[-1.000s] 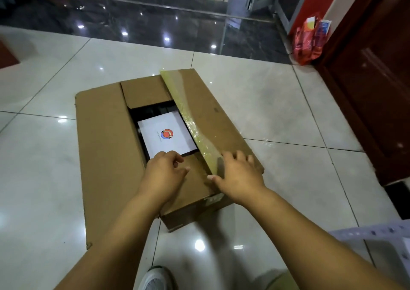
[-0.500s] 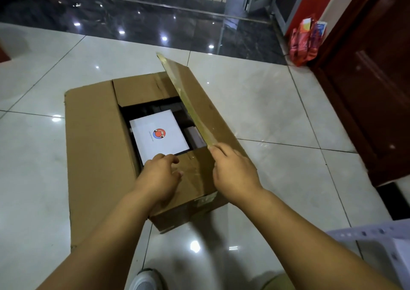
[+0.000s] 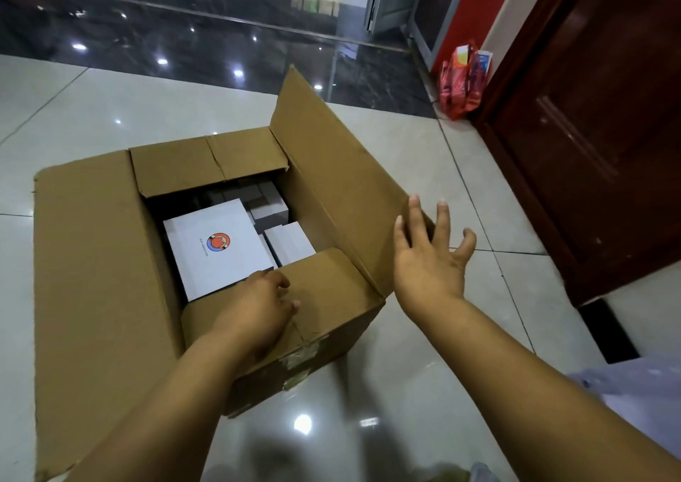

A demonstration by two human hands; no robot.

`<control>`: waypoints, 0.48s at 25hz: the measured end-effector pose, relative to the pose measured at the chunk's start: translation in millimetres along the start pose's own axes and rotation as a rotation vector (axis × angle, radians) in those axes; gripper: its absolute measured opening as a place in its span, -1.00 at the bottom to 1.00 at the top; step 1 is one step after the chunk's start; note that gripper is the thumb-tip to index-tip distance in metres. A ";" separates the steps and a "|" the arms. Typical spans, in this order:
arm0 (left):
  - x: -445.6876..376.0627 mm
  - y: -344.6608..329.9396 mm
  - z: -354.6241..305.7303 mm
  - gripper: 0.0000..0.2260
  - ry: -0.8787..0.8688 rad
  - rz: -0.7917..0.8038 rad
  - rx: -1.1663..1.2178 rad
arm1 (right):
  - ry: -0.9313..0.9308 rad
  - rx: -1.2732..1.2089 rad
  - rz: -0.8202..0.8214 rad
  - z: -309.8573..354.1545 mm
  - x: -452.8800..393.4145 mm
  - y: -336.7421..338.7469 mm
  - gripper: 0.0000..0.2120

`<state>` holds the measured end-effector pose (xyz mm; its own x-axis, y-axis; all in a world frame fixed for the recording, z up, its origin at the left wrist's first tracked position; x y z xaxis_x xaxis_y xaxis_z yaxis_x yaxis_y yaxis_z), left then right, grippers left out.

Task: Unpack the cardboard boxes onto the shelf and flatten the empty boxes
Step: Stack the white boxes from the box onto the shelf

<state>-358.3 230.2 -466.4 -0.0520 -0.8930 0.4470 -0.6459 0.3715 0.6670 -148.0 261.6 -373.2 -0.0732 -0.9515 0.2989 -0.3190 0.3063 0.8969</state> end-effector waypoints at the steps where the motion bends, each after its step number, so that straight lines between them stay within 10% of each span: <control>1: -2.1 -1.9 0.9 -0.64 0.000 0.001 -0.010 | -0.015 0.002 0.021 -2.0 -6.3 -7.4 -0.21; 12: -11.4 -0.8 23.6 -0.47 0.078 -0.047 -0.137 | 0.118 -0.319 0.229 25.7 -38.2 -84.4 -0.47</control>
<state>-375.1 234.1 -486.0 0.0390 -0.8899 0.4546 -0.5356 0.3654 0.7613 -142.6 271.4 -468.7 0.0069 -0.8532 0.5215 0.0034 0.5215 0.8532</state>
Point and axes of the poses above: each hand's wrist, its own x-axis away from the middle knuckle, its own y-axis out of the back of the hand, z = x × y, the point moved 9 cm from there along -x, towards the middle knuckle, and after that the axes turned 11 degrees about z, right-handed, at the moved point
